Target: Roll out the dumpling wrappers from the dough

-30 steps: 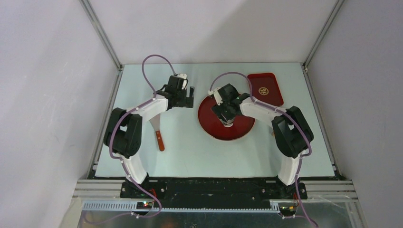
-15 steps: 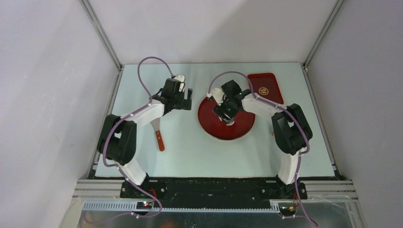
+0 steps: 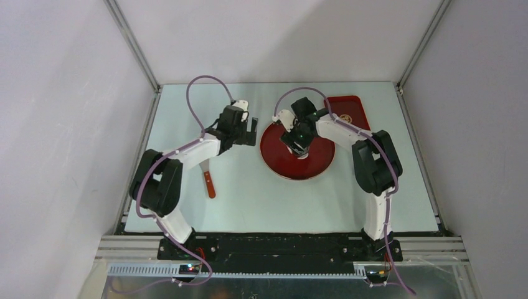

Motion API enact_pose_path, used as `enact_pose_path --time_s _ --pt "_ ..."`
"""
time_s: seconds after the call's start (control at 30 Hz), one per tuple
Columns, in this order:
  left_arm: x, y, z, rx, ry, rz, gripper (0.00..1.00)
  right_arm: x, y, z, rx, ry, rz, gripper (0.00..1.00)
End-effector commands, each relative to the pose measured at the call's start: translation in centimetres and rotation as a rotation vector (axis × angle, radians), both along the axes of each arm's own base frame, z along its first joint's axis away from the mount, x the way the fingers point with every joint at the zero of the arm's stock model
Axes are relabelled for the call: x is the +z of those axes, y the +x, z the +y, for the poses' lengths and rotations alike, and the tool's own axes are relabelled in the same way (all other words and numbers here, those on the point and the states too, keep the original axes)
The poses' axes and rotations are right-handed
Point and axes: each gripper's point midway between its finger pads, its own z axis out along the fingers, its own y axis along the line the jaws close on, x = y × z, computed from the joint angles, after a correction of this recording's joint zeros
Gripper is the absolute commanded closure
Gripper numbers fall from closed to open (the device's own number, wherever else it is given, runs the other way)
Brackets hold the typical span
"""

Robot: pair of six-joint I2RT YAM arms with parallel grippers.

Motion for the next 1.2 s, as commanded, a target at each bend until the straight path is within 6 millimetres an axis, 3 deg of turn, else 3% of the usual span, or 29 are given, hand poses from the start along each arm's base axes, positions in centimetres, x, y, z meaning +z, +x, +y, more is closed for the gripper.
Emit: enact_pose_path --time_s 0.0,0.23,0.57,0.83,0.93,1.07,1.17 --pt "1.2 1.7 -2.0 0.011 0.01 -0.07 0.0 -5.7 -4.1 -2.8 -0.15 -0.144 0.23 0.67" --pt "-0.6 0.8 -5.1 -0.063 0.038 -0.036 0.0 -4.7 -3.2 -2.2 -0.14 -0.218 0.268 0.64" --pt "-2.6 0.7 -5.8 -0.074 0.039 0.009 0.04 -5.2 -3.4 -1.5 -0.146 -0.211 0.348 0.62" --pt "-3.9 0.2 -6.1 -0.062 0.023 0.04 0.18 -5.4 -3.2 -2.3 -0.181 -0.165 0.202 0.75" --pt "-4.4 0.0 -6.4 -0.065 0.016 0.055 0.21 -5.6 -3.7 -2.4 -0.191 -0.118 0.161 0.75" --pt "-5.2 -0.2 -6.4 -0.064 0.013 0.075 0.26 -4.8 -3.0 -1.9 -0.233 -0.046 0.085 0.74" --pt "-5.5 -0.3 -6.3 -0.061 0.016 0.081 0.26 -4.5 -2.7 -2.1 -0.254 -0.031 0.052 0.67"
